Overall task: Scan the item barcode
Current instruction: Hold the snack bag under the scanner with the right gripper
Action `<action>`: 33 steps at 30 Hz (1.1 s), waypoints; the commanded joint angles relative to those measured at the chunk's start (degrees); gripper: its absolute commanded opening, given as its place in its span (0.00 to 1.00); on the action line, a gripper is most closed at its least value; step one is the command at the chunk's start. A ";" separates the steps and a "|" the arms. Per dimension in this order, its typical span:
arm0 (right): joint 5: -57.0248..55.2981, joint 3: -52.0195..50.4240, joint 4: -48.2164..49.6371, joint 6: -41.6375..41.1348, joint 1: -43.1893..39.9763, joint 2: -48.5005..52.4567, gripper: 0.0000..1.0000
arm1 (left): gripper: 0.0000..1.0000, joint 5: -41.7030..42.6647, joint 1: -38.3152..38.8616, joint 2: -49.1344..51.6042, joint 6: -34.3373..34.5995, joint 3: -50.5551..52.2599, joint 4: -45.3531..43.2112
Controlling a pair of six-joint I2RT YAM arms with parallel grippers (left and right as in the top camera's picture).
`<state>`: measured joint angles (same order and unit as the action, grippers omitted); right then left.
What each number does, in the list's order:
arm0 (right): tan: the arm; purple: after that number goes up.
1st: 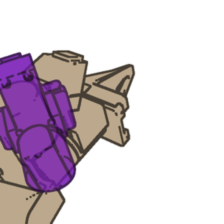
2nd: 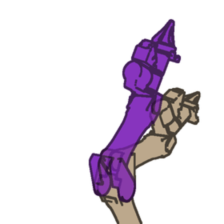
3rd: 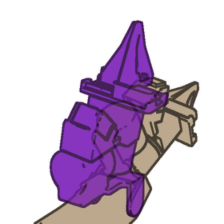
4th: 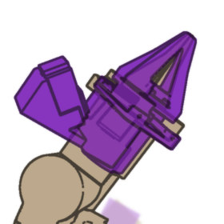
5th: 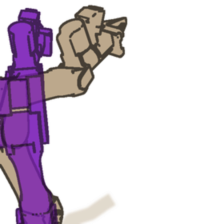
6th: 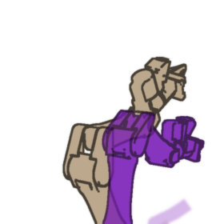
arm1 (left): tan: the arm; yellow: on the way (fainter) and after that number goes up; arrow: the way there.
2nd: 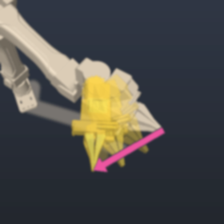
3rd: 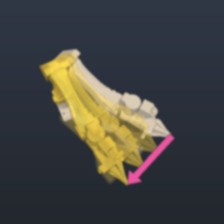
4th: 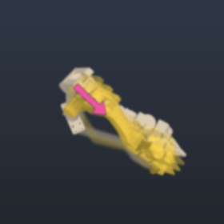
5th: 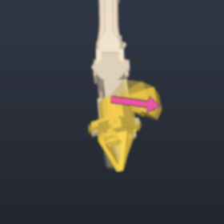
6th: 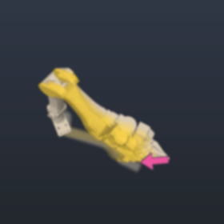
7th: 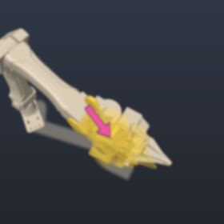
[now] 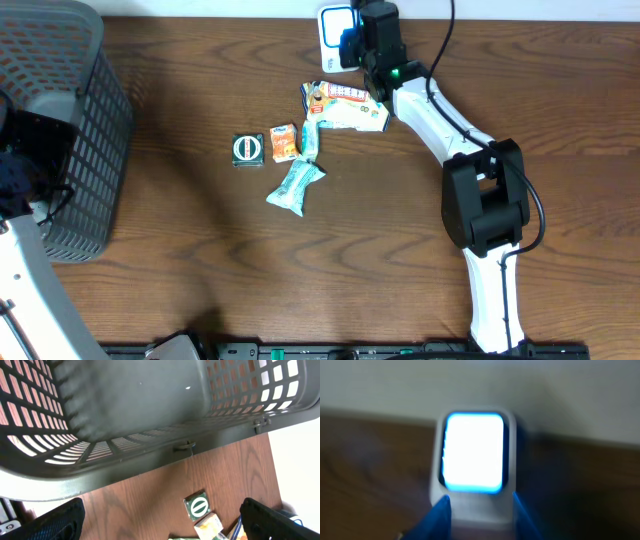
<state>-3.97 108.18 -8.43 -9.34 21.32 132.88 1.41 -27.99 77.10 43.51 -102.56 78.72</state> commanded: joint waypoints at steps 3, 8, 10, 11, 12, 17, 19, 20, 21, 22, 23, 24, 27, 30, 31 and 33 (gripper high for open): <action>0.46 0.68 -11.80 12.57 0.00 -2.47 0.41 | 0.98 -0.35 -0.22 0.00 0.09 -0.15 0.13; 9.68 0.66 -20.24 19.87 0.00 -2.47 0.50 | 0.98 -0.35 -0.24 0.00 0.11 -0.15 0.13; 10.14 0.52 -22.03 21.94 -0.02 -2.47 0.52 | 0.98 -0.35 -0.22 0.00 0.11 -0.15 0.13; 10.16 0.37 -22.73 22.71 -0.02 -2.47 0.56 | 0.98 -0.35 -0.22 0.02 0.09 -0.15 0.13; 10.29 0.24 -23.28 22.95 -0.02 -2.47 0.59 | 0.97 -0.35 -0.22 0.02 0.09 -0.15 0.13; 11.58 -0.17 -26.80 23.82 0.15 -2.47 0.63 | 0.97 -0.35 -0.22 0.00 0.09 -0.15 0.13; 12.76 -0.17 -28.30 23.78 0.13 -2.80 0.62 | 0.97 -0.35 -0.22 0.00 0.09 -0.15 0.13; 12.72 -0.17 -28.61 23.78 0.09 -2.93 0.63 | 0.98 -0.35 -0.22 0.00 0.11 -0.15 0.13; 12.72 -0.15 -29.00 23.71 0.04 -3.45 0.64 | 0.98 -0.35 -0.22 0.02 0.11 -0.15 0.13; 12.72 -0.15 -29.24 22.97 -0.07 -4.17 0.66 | 0.98 -0.35 -0.22 0.02 0.11 -0.15 0.13; 12.74 -0.15 -29.31 21.64 -0.15 -5.27 0.68 | 0.98 -0.35 -0.22 0.00 0.09 -0.15 0.13; 12.74 -0.13 -29.31 20.90 -0.26 -6.01 0.71 | 0.98 -0.35 -0.22 0.02 0.11 -0.15 0.13; 12.74 -0.13 -29.33 18.05 -0.24 -9.99 0.85 | 0.97 -0.35 -0.22 0.02 0.11 -0.15 0.13; 14.58 -0.13 -29.57 15.76 0.20 -12.76 0.84 | 0.98 -0.35 -0.22 0.00 0.09 -0.15 0.13; 16.17 -0.13 -29.79 15.78 0.48 -13.11 0.84 | 0.98 -0.35 -0.22 0.00 0.09 -0.15 0.13; 18.88 -0.15 -30.40 15.78 0.98 -13.09 0.86 | 0.98 -0.35 -0.22 0.02 0.09 -0.15 0.13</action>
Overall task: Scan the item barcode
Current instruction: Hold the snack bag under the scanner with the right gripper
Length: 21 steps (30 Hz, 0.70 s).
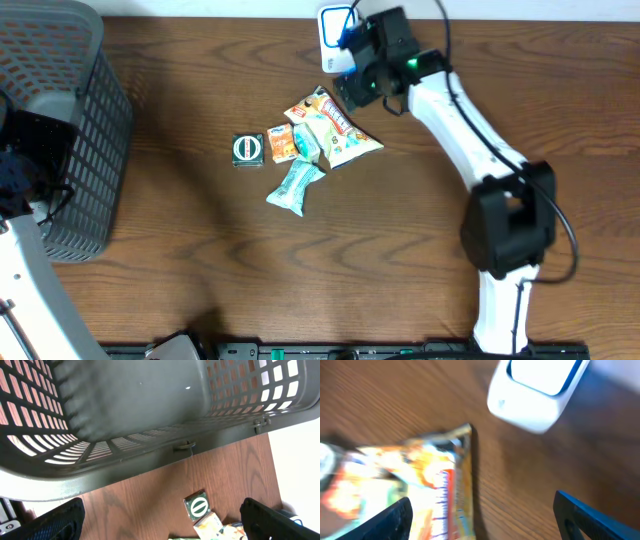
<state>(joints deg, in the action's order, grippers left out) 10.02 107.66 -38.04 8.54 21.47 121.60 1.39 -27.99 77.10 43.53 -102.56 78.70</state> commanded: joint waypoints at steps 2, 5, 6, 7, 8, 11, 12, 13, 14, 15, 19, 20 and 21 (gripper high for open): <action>5.38 0.17 -1.51 -2.08 1.51 -0.57 0.87 | 0.98 -0.33 -0.22 0.02 0.07 -0.15 0.15; 5.38 -0.04 -1.88 -2.08 2.58 2.14 0.87 | 0.98 -0.33 -0.22 0.02 0.09 -0.15 0.15; 5.33 -0.13 -1.86 -2.08 3.04 3.34 0.87 | 0.98 -0.33 -0.22 0.00 0.07 -0.15 0.15; 5.03 -0.15 -1.88 -2.05 3.39 4.44 0.88 | 0.98 -0.33 -0.22 0.02 0.07 -0.15 0.15; 4.57 -0.15 -1.88 -2.08 3.72 5.66 0.89 | 0.98 -0.33 -0.22 0.00 0.07 -0.15 0.15; 3.39 -0.15 -1.92 -2.08 4.17 9.03 0.89 | 0.98 -0.33 -0.22 0.02 0.07 -0.15 0.15; 3.39 -0.15 -2.05 -2.08 4.13 10.34 0.86 | 0.97 -0.33 -0.22 0.00 0.09 -0.15 0.15; 3.39 -0.15 -2.16 -2.08 4.11 11.10 0.82 | 0.98 -0.33 -0.22 0.02 0.07 -0.15 0.15; 3.41 -0.15 -2.27 -2.08 4.07 11.74 0.79 | 0.98 -0.33 -0.22 0.02 0.09 -0.15 0.15; 3.39 -0.15 -2.38 -2.08 4.02 12.57 0.72 | 0.98 -0.33 -0.22 0.02 0.09 -0.15 0.15; 3.26 -0.20 -3.17 -2.08 4.02 13.60 0.57 | 0.98 -0.33 -0.22 0.00 0.09 -0.15 0.15; 2.97 -0.22 -3.37 -2.08 4.02 13.66 0.50 | 0.98 -0.33 -0.22 0.00 0.07 -0.15 0.15; 2.93 -0.22 -3.37 -2.08 4.02 13.66 0.43 | 0.98 -0.33 -0.22 0.00 0.07 -0.15 0.15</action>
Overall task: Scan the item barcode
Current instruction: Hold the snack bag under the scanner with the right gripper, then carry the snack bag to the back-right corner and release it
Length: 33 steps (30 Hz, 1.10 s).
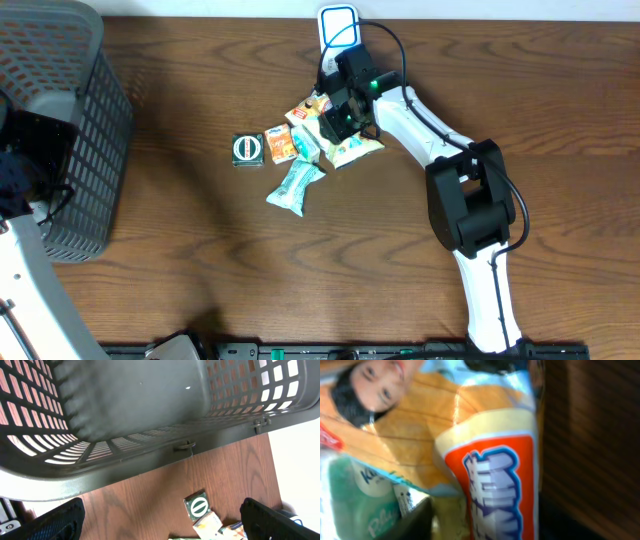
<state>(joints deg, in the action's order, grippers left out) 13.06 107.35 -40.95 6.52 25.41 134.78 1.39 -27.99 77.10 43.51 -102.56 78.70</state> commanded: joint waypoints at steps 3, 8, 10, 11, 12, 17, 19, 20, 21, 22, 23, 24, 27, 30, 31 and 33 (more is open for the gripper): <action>-0.07 0.33 -0.35 -0.11 0.09 0.46 0.21 | 0.97 -0.33 -0.22 0.02 0.09 -0.15 0.15; -0.04 1.86 0.04 -4.72 -0.02 -0.31 0.01 | 0.98 -0.33 -0.22 0.00 0.09 -0.15 0.15; -0.04 3.06 1.36 -7.30 -0.46 -2.60 0.01 | 0.98 -0.33 -0.22 0.00 0.11 -0.15 0.15; -0.09 3.30 2.03 -7.67 -0.61 -3.61 0.01 | 0.98 -0.33 -0.22 0.02 0.11 -0.15 0.15; -0.09 3.48 2.97 -7.82 -0.74 -4.83 0.01 | 0.98 -0.33 -0.22 0.02 0.11 -0.15 0.15; -3.93 3.50 9.99 -10.60 -1.73 -11.23 0.01 | 0.98 -0.33 -0.22 0.02 0.09 -0.15 0.15; -6.38 3.50 13.44 -10.75 -1.99 -12.57 0.01 | 0.98 -0.33 -0.22 0.00 0.11 -0.15 0.15; -8.02 3.50 15.56 -10.78 -2.12 -12.74 0.01 | 0.98 -0.33 -0.22 0.00 0.09 -0.15 0.15; -9.64 3.50 17.55 -10.78 -2.14 -12.74 0.01 | 0.98 -0.33 -0.22 0.00 0.09 -0.15 0.15; -11.10 3.48 19.02 -10.75 -2.12 -12.70 0.01 | 0.98 -0.33 -0.22 0.00 0.11 -0.15 0.15; -13.09 3.41 20.76 -10.75 -2.12 -12.20 0.01 | 0.98 -0.33 -0.22 0.02 0.09 -0.15 0.15; -14.69 3.41 22.60 -10.75 -2.12 -11.74 0.01 | 0.98 -0.33 -0.22 0.00 0.11 -0.15 0.15; -15.65 3.39 29.09 -10.75 -2.12 -9.57 0.01 | 0.98 -0.33 -0.22 0.00 0.11 -0.15 0.15; -15.74 3.39 37.88 -10.75 -2.12 -6.16 0.01 | 0.98 -0.33 -0.22 0.02 0.11 -0.15 0.15; -15.74 3.39 39.78 -10.75 -2.12 -5.40 0.01 | 0.98 -0.33 -0.22 0.00 0.09 -0.15 0.15; -15.72 3.39 44.48 -10.75 -2.12 -3.23 0.01 | 0.98 -0.33 -0.22 0.02 0.11 -0.15 0.15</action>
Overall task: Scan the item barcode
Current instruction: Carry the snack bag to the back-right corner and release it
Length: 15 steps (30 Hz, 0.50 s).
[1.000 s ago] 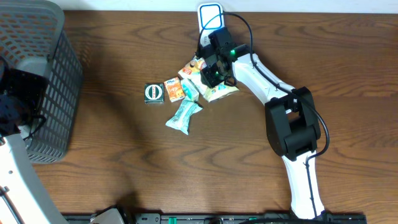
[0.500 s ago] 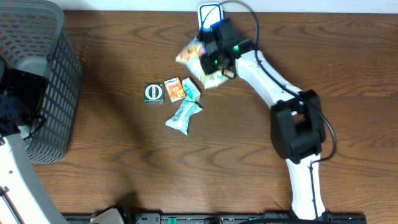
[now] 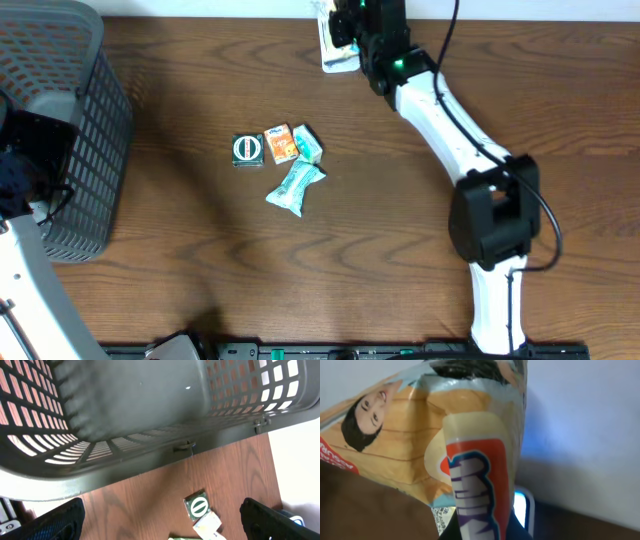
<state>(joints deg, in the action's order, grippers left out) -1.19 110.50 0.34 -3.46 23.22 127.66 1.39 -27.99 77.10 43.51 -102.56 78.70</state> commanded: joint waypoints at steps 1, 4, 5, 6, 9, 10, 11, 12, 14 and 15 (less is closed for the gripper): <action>-1.46 0.24 5.33 -0.76 0.07 4.96 0.01 | 0.97 -0.33 -0.22 0.00 0.09 -0.15 0.15; -1.49 0.24 10.71 -0.76 0.07 7.50 0.01 | 0.98 -0.33 -0.22 0.00 0.09 -0.15 0.15; -1.46 0.24 12.22 -0.76 0.07 8.15 0.01 | 0.98 -0.33 -0.22 0.02 0.09 -0.15 0.15; -1.49 0.24 13.88 -0.76 0.07 8.68 0.01 | 0.98 -0.33 -0.24 0.02 0.09 -0.15 0.15; -1.46 0.24 16.63 -0.79 0.00 9.25 0.01 | 0.97 -0.33 -0.22 0.02 0.11 -0.15 0.15; -1.51 0.24 16.76 -0.76 -0.02 9.22 0.01 | 0.98 -0.33 -0.22 0.00 0.11 -0.15 0.15; -1.49 0.24 16.98 -0.76 -0.07 9.20 0.01 | 0.98 -0.33 -0.22 0.02 0.11 -0.15 0.15; -1.49 0.24 17.07 -0.76 -0.13 9.18 0.01 | 0.98 -0.33 -0.22 0.02 0.09 -0.15 0.15; -1.53 0.24 17.03 -0.74 -0.46 9.01 0.01 | 0.98 -0.33 -0.22 0.02 0.09 -0.15 0.15; -1.53 0.24 16.87 -0.76 -0.76 8.85 0.01 | 0.98 -0.33 -0.22 0.00 0.11 -0.15 0.15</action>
<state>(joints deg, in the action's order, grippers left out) -2.02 110.15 16.88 -3.51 23.20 138.23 1.39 -27.99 77.10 43.51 -102.56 78.70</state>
